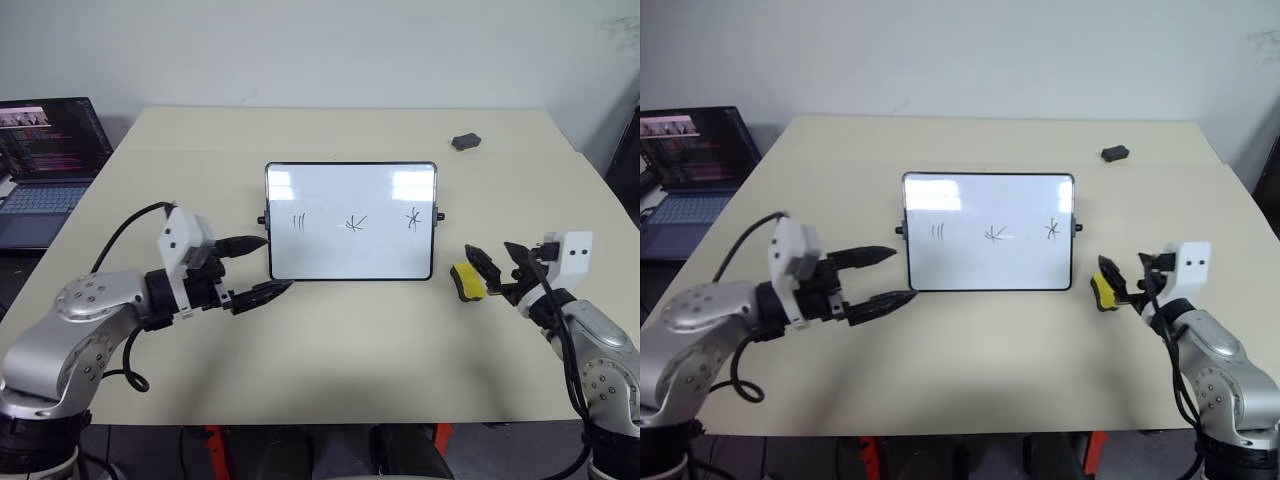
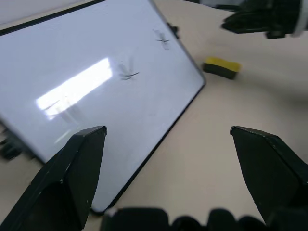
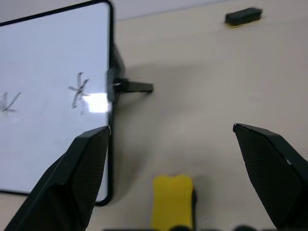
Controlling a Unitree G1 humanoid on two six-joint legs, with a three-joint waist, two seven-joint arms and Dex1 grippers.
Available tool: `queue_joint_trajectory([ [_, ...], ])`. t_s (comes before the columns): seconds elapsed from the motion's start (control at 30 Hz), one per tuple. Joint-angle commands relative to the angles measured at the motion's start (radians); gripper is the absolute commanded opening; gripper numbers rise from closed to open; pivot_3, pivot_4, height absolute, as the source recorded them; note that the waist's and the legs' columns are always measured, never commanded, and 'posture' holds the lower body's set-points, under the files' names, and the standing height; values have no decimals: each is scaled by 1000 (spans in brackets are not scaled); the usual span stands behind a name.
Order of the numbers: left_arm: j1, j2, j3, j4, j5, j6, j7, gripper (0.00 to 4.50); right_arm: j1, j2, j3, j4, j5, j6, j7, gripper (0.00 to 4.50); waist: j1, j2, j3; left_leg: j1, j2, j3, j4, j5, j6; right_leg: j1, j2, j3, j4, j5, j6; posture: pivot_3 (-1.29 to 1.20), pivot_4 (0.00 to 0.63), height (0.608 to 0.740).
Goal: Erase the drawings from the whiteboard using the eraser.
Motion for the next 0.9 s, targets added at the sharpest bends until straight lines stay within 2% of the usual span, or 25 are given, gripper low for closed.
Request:
queue_joint_trajectory([
  [0.03, -40, 14, -51, -52, -18, 11, -56, 4500, -30, -8, -5, -38, 19, 117, -71, 4475, -1, 0, 0, 0, 0, 0, 0, 0, 0, 0, 0, 0, 0, 0, 0, 0, 150, 740],
  [0.13, -75, 14, -91, -57, -18, 35, -81, 4500, -37, -19, 28, -33, -5, 154, -73, 4475, 0, 0, 0, -1, 0, 0, 0, 0, 0, -1, 0, 1, 0, 0, 0, 0, 150, 740],
  [0.3, -115, 15, -167, -41, 59, 1, -122, 4500, -45, -8, 87, 1, -85, 140, -86, 4475, 0, 0, 0, -1, 0, 1, 0, 0, 0, -1, 0, 1, 0, 0, 0, 0, 150, 740],
  [0.5, -114, -4, -198, -7, 119, -29, -118, 4500, -46, 21, 102, 47, -165, 91, -90, 4475, 0, 0, 0, -2, 0, 0, 0, 0, 0, -2, 0, 1, 0, 0, 1, 0, 150, 740],
  [0.9, -94, -36, -201, -10, 141, -39, -128, 4500, -80, 53, 106, 99, -215, 70, -53, 4475, 0, 0, 0, -2, 0, 0, 0, 0, 0, -2, 0, 1, 0, 0, 1, 0, 150, 740],
])
